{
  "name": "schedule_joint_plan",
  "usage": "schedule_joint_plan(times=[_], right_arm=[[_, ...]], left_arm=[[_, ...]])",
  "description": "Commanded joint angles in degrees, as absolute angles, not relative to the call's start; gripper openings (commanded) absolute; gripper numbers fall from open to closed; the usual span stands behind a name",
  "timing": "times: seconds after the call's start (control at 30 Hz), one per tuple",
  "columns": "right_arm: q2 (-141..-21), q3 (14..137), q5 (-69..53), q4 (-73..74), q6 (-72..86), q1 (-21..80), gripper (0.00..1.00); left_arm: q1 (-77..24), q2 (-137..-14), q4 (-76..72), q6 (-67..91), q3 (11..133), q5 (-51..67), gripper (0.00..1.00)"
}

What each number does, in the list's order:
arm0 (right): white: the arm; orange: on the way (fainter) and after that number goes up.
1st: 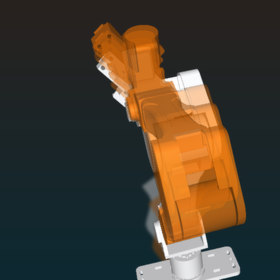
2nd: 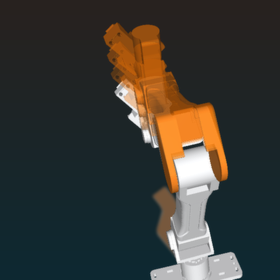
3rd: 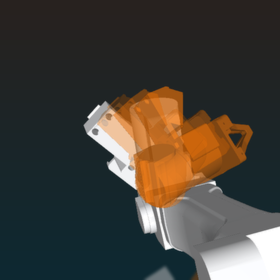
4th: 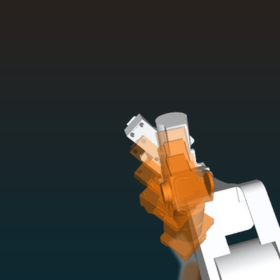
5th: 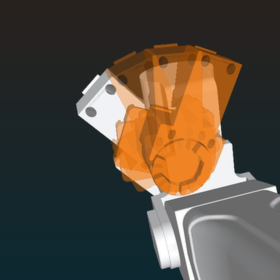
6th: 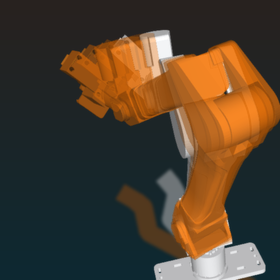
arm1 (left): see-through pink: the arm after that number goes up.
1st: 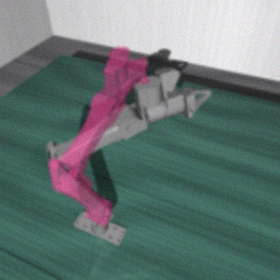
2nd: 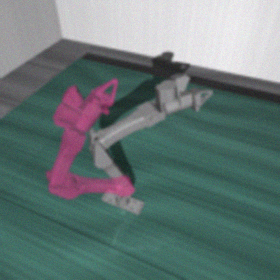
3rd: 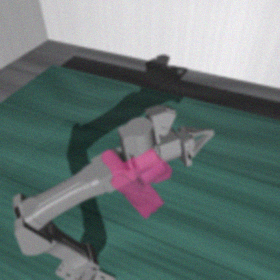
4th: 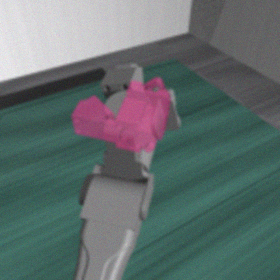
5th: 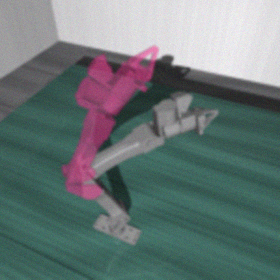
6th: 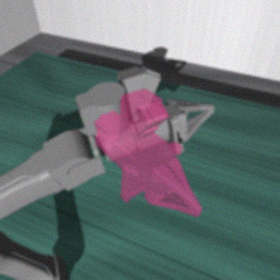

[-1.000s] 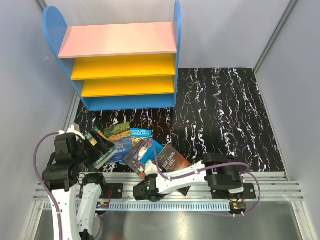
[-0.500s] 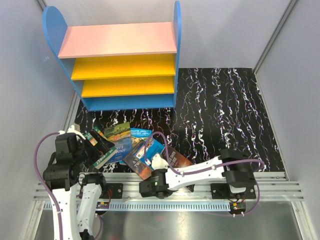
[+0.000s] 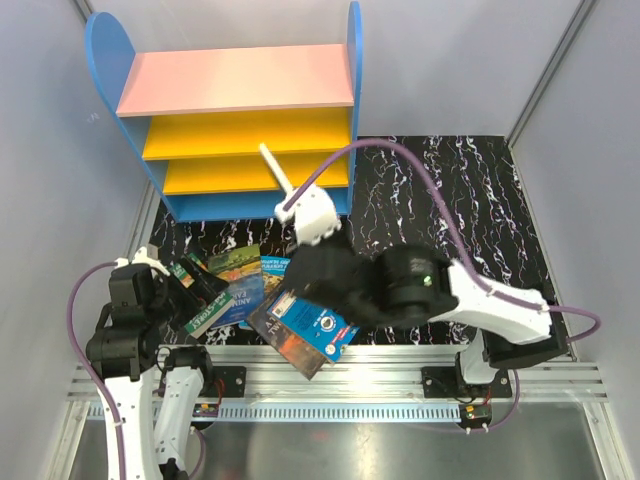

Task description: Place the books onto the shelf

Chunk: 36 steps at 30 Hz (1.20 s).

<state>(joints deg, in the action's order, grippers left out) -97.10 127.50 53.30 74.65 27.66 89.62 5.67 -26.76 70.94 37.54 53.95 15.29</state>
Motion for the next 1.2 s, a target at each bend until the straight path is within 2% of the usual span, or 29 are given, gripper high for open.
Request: schedule_joint_plan(times=[0.0, 0.07, 0.13, 0.17, 0.2, 0.23, 0.33, 0.37, 0.4, 0.5, 0.6, 0.67, 0.87, 1.03, 1.17], right_arm=[[-96.24, 132.88, 64.79, 61.18, -1.89, 85.27, 0.0], [-98.16, 139.69, 62.42, 54.34, -8.67, 80.88, 0.0], [-103.24, 149.89, 50.94, 54.4, -7.04, 77.36, 0.0], [-104.66, 159.77, 45.84, 54.93, -4.86, 73.78, 0.0], [-105.55, 162.92, 34.57, 54.15, -3.18, 71.91, 0.0], [-105.38, 163.73, 29.76, 52.14, -0.9, 69.89, 0.0], [-97.67, 149.02, 24.11, 34.23, 7.79, 64.89, 0.0], [-94.95, 143.41, 17.99, 30.88, 17.83, 62.25, 0.0], [-94.49, 141.96, 15.67, 26.06, 22.54, 56.75, 0.0], [-97.19, 141.93, 7.57, 16.57, 36.53, 50.47, 0.0], [-105.8, 150.8, 6.24, 11.02, 48.22, 47.99, 0.0], [-111.34, 154.5, 9.55, 5.48, 53.4, 47.55, 0.0], [-120.93, 153.01, 14.14, -4.48, 72.04, 45.09, 0.0], [-125.5, 151.7, 20.21, -6.59, 76.99, 45.0, 0.0], [-124.37, 149.07, 26.43, -4.67, 76.64, 45.17, 0.0]], left_arm=[[5.54, -28.38, 66.89, 37.36, 56.16, 17.57, 0.99], [5.45, -29.09, 66.27, 37.35, 56.69, 17.75, 0.99], [5.54, -30.32, 65.22, 37.62, 57.65, 18.02, 0.99], [5.54, -30.67, 64.78, 37.79, 58.0, 18.1, 0.99], [5.54, -31.28, 64.6, 38.14, 58.62, 18.11, 0.99], [5.54, -31.55, 64.34, 38.32, 58.88, 18.28, 0.99], [5.54, -31.82, 63.72, 39.2, 59.5, 18.63, 0.99], [5.45, -31.82, 63.46, 39.37, 59.5, 18.98, 0.99], [5.45, -31.73, 63.46, 39.46, 59.41, 19.07, 0.99], [5.54, -30.94, 63.89, 39.38, 58.89, 19.51, 0.99], [5.45, -29.62, 64.51, 39.2, 57.84, 19.69, 0.99], [5.45, -28.66, 64.95, 39.37, 57.05, 19.77, 0.99], [5.54, -26.63, 66.26, 39.03, 56.25, 20.74, 0.99], [5.45, -26.28, 68.11, 37.62, 56.6, 20.65, 0.99], [5.45, -26.28, 69.09, 39.8, 59.85, 21.35, 0.99]])
